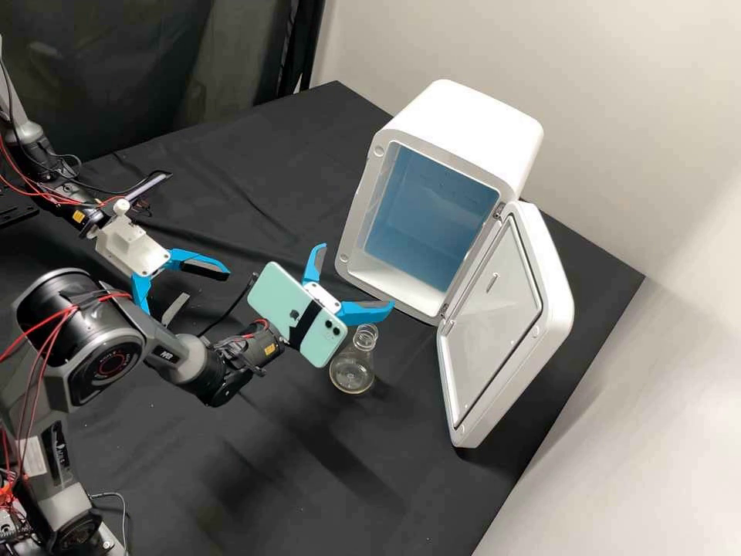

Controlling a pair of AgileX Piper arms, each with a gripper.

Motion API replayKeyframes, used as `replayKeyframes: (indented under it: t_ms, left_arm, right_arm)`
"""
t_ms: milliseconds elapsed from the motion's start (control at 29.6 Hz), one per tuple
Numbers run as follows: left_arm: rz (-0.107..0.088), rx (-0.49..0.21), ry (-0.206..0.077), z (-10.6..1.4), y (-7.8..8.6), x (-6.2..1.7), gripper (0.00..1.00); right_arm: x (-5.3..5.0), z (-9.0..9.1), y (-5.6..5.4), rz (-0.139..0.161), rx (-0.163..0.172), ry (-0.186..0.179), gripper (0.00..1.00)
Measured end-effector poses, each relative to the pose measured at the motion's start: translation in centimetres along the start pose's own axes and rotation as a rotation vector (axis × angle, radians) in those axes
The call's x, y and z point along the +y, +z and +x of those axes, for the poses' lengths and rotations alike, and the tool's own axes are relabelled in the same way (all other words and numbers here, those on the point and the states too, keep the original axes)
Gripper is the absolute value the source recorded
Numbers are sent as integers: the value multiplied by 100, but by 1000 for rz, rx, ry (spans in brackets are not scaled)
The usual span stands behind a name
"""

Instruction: Place the flask in the incubator

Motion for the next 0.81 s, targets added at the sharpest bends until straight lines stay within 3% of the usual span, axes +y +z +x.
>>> replayKeyframes:
  t_ms: [439, 574, 810]
  left_arm:
    - [0, 0, 0, 0, 0, 0, 100]
    - [0, 0, 0, 0, 0, 0, 100]
    - [0, 0, 0, 0, 0, 0, 100]
  right_arm:
    - [-187, 7, 195, 2, -54, -56, 100]
    - [-207, 18, 221, -10, -43, -47, 100]
    - [-83, 9, 360, -18, -68, -9, 100]
